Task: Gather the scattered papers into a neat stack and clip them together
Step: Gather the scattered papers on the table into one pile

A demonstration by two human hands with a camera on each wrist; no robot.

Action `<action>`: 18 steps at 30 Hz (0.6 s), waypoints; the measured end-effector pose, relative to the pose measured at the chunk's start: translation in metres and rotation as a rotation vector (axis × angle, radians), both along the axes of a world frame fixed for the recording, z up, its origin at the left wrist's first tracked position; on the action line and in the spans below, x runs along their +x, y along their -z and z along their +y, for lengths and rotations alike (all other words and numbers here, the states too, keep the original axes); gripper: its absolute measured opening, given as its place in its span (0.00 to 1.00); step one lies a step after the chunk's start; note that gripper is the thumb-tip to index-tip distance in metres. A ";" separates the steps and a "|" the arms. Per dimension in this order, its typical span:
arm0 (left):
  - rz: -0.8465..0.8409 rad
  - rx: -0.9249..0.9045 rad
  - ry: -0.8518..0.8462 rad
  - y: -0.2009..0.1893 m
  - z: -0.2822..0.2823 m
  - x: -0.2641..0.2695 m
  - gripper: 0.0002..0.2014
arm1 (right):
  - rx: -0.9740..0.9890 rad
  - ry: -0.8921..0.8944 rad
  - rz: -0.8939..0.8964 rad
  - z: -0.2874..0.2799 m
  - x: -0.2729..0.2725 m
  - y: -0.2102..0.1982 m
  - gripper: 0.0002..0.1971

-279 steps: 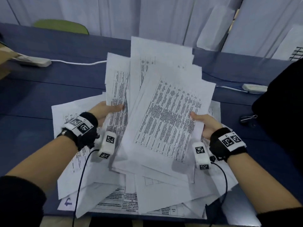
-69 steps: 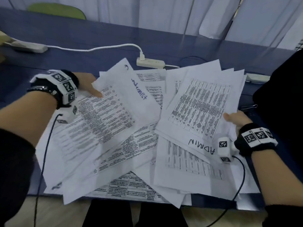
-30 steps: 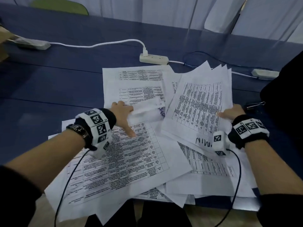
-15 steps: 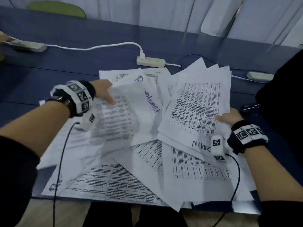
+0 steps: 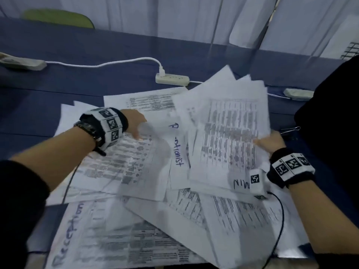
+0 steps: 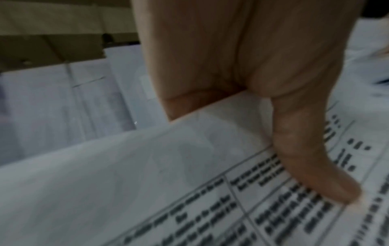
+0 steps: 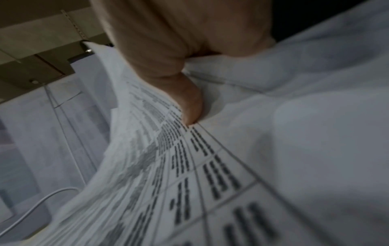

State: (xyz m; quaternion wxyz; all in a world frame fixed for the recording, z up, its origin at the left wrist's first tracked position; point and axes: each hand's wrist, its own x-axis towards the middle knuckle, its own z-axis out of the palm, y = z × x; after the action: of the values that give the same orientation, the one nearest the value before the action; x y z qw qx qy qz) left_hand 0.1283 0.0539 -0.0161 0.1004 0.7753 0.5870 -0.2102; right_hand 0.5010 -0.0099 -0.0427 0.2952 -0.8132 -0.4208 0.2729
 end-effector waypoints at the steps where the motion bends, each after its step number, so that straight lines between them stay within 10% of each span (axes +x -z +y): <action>1: 0.033 0.004 0.028 0.001 -0.003 -0.003 0.26 | 0.004 0.021 -0.012 0.000 0.003 0.000 0.19; 9: -0.229 -0.082 -0.222 0.002 0.009 -0.017 0.46 | -0.057 0.023 -0.021 0.003 -0.005 0.000 0.20; 18: -0.335 -0.068 -0.225 0.018 0.016 0.010 0.36 | -0.091 0.039 -0.090 0.004 -0.012 -0.001 0.21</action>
State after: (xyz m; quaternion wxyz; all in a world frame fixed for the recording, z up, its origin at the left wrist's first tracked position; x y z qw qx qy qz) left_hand 0.1383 0.0698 -0.0340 0.2456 0.7252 0.6375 -0.0857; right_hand 0.4892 -0.0058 -0.0420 0.2441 -0.8453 -0.4048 0.2491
